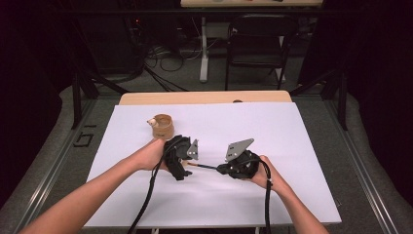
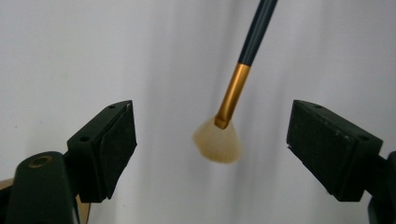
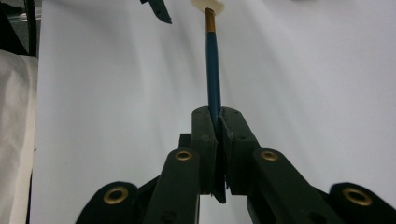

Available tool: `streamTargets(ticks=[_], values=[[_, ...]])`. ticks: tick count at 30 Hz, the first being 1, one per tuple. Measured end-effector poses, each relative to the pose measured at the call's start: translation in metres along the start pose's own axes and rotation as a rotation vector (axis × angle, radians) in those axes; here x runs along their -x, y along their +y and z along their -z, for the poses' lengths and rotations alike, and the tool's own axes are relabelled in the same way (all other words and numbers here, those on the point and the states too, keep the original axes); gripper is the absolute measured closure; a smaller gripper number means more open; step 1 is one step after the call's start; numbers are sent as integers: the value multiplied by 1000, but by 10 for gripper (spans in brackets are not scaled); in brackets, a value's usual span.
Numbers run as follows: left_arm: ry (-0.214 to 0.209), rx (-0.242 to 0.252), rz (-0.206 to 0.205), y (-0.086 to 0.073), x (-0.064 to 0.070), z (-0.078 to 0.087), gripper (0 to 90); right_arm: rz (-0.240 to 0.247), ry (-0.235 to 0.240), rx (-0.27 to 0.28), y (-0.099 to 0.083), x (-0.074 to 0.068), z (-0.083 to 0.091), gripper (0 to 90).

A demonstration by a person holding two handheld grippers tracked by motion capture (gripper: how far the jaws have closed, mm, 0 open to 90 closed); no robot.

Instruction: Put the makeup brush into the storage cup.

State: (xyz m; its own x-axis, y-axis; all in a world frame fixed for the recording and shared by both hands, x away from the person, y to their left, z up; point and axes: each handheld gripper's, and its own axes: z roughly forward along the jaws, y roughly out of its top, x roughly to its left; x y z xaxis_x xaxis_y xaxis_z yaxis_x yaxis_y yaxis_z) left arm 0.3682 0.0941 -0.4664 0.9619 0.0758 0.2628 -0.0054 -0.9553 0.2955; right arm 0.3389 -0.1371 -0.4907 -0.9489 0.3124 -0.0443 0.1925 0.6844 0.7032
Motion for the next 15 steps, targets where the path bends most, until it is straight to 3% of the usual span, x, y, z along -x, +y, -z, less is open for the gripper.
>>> streamTargets(ticks=[8,15], values=[[14,61,108,-19,-2,-1,80,-14,-16,28,-6,0,1,851],[20,145,231,-40,1,-4,10,-36,-28,44,-10,-1,1,851]])
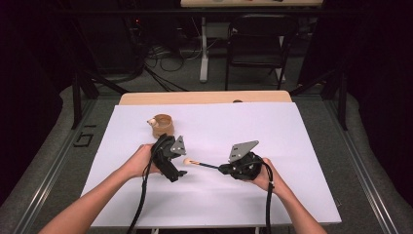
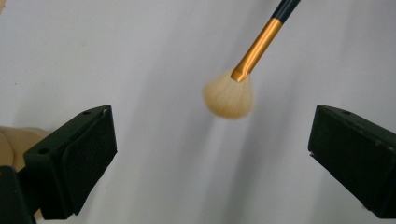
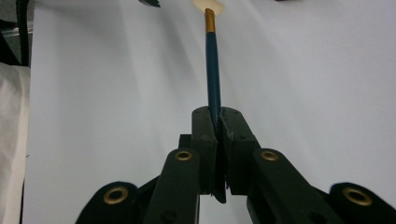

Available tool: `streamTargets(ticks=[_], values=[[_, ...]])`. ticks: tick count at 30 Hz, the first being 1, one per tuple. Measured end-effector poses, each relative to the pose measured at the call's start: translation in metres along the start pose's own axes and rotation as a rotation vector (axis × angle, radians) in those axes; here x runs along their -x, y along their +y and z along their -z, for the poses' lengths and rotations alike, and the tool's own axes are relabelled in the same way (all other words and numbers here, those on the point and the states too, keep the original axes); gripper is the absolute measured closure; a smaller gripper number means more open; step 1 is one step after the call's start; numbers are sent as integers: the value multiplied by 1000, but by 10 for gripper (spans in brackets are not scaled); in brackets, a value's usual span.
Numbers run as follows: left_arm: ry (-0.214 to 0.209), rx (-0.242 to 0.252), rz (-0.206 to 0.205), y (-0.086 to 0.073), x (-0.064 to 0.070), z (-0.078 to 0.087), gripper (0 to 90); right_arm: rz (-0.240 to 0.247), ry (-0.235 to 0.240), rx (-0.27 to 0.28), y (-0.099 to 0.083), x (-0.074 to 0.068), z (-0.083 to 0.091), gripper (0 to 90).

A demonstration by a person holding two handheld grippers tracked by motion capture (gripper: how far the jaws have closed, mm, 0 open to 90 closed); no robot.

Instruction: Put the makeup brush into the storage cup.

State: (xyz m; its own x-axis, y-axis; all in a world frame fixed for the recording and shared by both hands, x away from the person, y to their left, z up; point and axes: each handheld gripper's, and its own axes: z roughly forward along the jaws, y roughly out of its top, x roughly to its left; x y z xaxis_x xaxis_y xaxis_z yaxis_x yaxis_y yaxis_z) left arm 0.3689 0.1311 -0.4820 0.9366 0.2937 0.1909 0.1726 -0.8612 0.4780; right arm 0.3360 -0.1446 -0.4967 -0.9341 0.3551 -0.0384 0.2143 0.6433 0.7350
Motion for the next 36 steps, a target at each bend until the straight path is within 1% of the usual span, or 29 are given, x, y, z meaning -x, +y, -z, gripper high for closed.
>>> streamTargets(ticks=[1,2,5,7,10,11,12,14,15,18,22,24,27,29,30,33,36], values=[[-1,16,11,-3,0,0,6,0,-3,6,0,0,0,851],[-1,30,31,-6,1,-2,3,1,-2,9,-1,1,1,851],[11,59,70,-15,1,-4,2,-11,-7,20,-3,0,2,851],[12,76,94,-19,1,-5,2,-17,-12,30,-4,1,3,850],[19,120,142,-27,3,-8,2,-29,-14,45,-6,1,5,851],[14,137,160,-30,3,-9,2,-31,-17,50,-6,1,5,850],[10,145,170,-32,4,-10,3,-33,-19,52,-7,1,5,850],[13,174,201,-37,6,-13,2,-38,-20,63,-7,2,5,850],[12,180,207,-38,6,-14,2,-43,-23,66,-7,1,5,850],[26,221,240,-42,9,-17,2,-51,-30,82,-8,1,6,850],[32,258,263,-45,11,-18,2,-61,-38,97,-9,1,7,850],[26,275,274,-46,12,-20,2,-69,-45,107,-9,1,7,850],[26,286,282,-47,12,-22,3,-79,-47,118,-9,1,7,850],[26,309,303,-48,13,-24,3,-84,-49,123,-9,0,7,850],[21,311,304,-49,12,-24,3,-87,-52,129,-10,0,6,850],[28,315,302,-49,12,-24,3,-103,-57,147,-10,0,6,850],[26,335,315,-49,13,-23,3,-109,-64,159,-10,-1,6,850]])
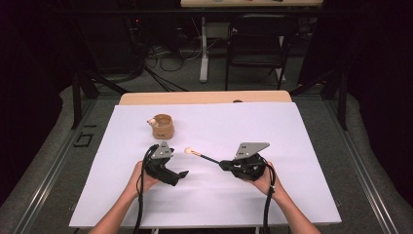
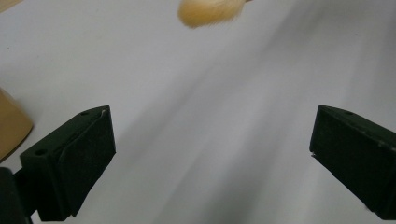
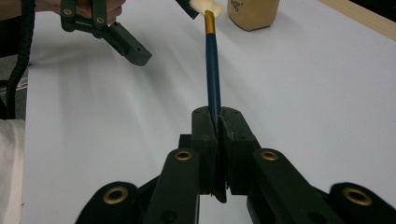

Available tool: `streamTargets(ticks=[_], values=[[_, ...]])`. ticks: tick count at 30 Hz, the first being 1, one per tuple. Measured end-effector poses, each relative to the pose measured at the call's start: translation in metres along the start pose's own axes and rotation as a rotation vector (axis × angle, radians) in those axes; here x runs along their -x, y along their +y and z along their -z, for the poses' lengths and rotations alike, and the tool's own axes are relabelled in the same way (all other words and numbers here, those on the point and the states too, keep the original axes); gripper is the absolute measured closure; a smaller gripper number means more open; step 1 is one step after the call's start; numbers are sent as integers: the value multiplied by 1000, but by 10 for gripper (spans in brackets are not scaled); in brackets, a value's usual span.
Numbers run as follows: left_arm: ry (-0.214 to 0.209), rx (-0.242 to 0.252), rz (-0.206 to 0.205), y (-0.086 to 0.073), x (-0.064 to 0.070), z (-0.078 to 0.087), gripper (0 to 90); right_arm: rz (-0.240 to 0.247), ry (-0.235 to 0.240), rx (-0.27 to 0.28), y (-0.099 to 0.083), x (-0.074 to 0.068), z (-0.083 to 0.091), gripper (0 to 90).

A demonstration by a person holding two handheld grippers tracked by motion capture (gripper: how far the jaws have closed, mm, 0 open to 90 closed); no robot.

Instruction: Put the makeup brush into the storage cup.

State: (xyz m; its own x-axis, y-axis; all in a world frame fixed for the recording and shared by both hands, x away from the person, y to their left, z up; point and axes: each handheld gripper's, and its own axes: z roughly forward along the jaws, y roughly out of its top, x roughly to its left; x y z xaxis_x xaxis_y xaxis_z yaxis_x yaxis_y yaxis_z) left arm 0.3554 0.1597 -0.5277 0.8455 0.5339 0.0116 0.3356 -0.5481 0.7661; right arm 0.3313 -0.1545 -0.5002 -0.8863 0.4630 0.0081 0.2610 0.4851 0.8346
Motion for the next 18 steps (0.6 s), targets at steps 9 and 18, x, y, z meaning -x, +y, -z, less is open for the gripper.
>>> streamTargets(ticks=[9,18], values=[[-3,35,25,2,2,-1,2,-35,-22,61,0,-2,0,850],[-25,82,87,4,1,-1,1,-61,-26,108,0,-6,-4,849]])
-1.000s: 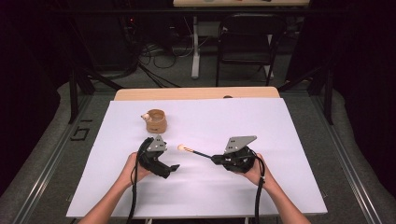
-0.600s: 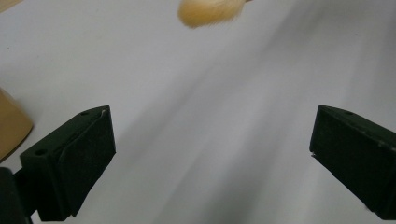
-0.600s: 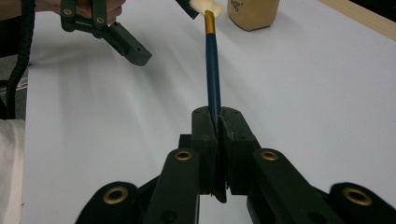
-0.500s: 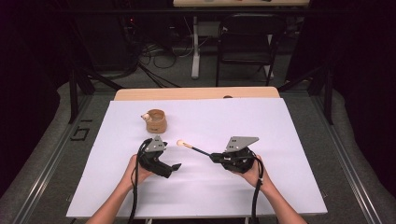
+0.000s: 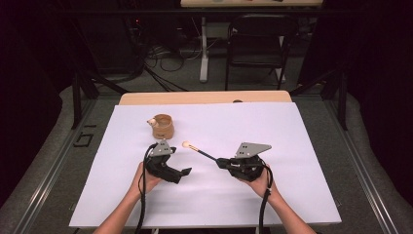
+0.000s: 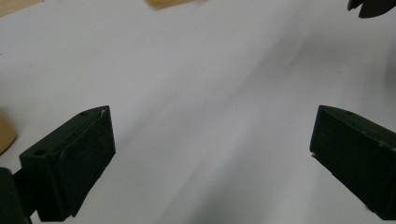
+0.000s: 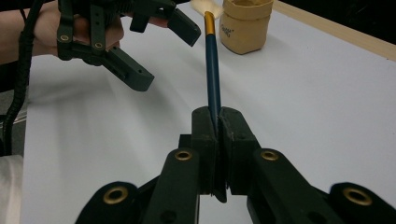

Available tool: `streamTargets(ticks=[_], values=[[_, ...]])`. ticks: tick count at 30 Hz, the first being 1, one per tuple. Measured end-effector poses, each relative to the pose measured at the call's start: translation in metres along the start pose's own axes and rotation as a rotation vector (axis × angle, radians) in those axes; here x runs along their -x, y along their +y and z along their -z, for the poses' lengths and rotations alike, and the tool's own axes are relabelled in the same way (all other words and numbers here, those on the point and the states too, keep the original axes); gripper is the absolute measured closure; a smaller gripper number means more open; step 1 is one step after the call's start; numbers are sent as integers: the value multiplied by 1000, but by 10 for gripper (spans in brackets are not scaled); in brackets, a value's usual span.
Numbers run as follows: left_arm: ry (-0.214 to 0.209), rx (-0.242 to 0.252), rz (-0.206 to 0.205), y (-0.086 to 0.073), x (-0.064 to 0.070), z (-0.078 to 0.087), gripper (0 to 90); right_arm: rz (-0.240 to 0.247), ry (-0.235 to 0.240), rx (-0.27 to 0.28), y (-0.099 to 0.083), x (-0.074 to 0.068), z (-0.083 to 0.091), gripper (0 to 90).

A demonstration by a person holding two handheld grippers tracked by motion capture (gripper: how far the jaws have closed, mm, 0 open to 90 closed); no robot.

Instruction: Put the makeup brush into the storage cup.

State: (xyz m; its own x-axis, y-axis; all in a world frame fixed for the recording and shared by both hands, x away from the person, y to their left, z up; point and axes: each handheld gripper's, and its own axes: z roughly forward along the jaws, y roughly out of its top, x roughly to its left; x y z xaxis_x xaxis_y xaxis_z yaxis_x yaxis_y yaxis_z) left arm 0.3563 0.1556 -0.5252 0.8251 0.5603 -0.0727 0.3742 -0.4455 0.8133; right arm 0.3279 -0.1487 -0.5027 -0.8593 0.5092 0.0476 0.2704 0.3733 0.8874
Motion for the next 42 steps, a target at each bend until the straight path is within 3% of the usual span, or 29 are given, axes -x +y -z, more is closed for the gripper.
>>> streamTargets(ticks=[10,18,25,28,42], values=[[8,39,49,4,0,1,5,-31,-21,43,1,-3,-4,849],[-17,66,64,7,2,-1,76,-49,-24,61,0,-6,-13,849],[-42,102,77,11,3,-1,173,-60,-36,62,0,-10,-20,849],[-59,120,102,11,2,-2,219,-63,-46,65,-1,-10,-24,849],[-52,189,146,12,2,-4,447,-75,-76,28,-8,-17,-39,849]])
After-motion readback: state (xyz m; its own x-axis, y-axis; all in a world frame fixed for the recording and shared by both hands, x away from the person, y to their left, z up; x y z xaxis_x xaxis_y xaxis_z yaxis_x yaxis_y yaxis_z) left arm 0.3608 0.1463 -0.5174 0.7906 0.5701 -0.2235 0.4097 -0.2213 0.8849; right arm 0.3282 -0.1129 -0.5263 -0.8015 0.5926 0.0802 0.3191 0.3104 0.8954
